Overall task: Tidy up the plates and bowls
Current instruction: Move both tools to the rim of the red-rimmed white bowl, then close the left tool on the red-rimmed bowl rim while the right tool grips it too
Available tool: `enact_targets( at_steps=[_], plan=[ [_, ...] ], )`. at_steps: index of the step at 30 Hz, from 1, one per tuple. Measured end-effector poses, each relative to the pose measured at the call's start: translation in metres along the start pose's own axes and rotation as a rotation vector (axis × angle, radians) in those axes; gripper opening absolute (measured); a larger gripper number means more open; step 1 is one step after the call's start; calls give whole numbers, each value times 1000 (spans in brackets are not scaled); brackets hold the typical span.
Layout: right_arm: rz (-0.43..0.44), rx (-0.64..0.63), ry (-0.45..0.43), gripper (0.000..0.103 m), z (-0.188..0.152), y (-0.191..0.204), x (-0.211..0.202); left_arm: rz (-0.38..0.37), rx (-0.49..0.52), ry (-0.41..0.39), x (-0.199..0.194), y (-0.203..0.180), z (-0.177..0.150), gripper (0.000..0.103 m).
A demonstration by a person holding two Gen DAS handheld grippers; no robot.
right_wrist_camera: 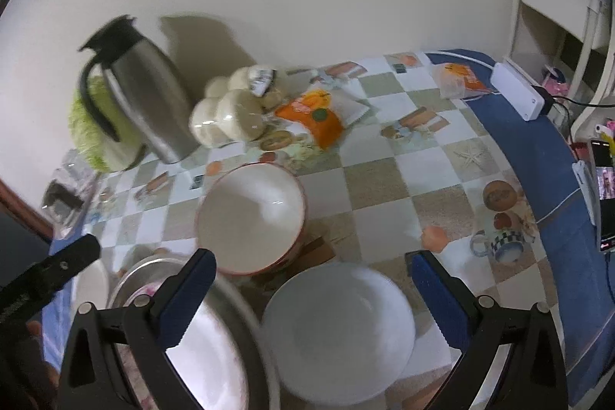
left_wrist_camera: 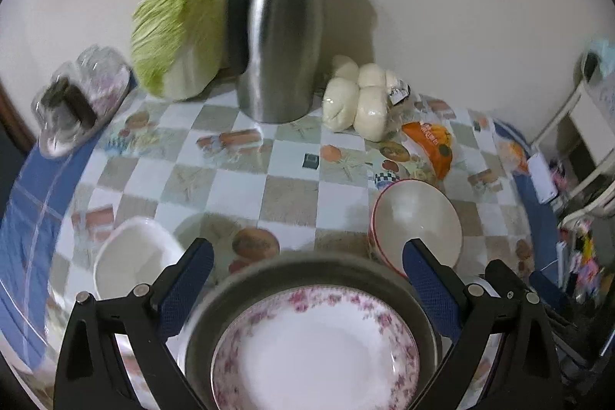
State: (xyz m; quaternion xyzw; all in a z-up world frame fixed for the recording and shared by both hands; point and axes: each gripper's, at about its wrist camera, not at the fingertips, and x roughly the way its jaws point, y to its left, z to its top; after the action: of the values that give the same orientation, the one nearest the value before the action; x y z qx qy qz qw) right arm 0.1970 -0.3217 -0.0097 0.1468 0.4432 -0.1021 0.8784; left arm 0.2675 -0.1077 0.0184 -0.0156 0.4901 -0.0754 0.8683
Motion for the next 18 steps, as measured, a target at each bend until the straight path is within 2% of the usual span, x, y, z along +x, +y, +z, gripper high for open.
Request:
enact_targets(
  at_steps=[5,9,10,12,16,17,18],
  plan=[
    [17,20,-4,100,11,-2,19,-33,33,59,22,-18,21,99],
    [16,28,14,89,16,-5,38,12,76,66,41,-37,33,97],
    [25,31,25,86,16,-6,45,22,80,70,47,-41,36,95],
    [34,26,35,79,16,-7,53,29,74,97,62,-46,38,76],
    [50,25,48,67,15,-9,65,33,58,139,86,-51,37,74],
    [59,35,53,66,14,-10,69,30,57,143,89,-53,37,72],
    [71,47,58,60,13,-12,73,28,58,155,95,-56,36,68]
  ],
)
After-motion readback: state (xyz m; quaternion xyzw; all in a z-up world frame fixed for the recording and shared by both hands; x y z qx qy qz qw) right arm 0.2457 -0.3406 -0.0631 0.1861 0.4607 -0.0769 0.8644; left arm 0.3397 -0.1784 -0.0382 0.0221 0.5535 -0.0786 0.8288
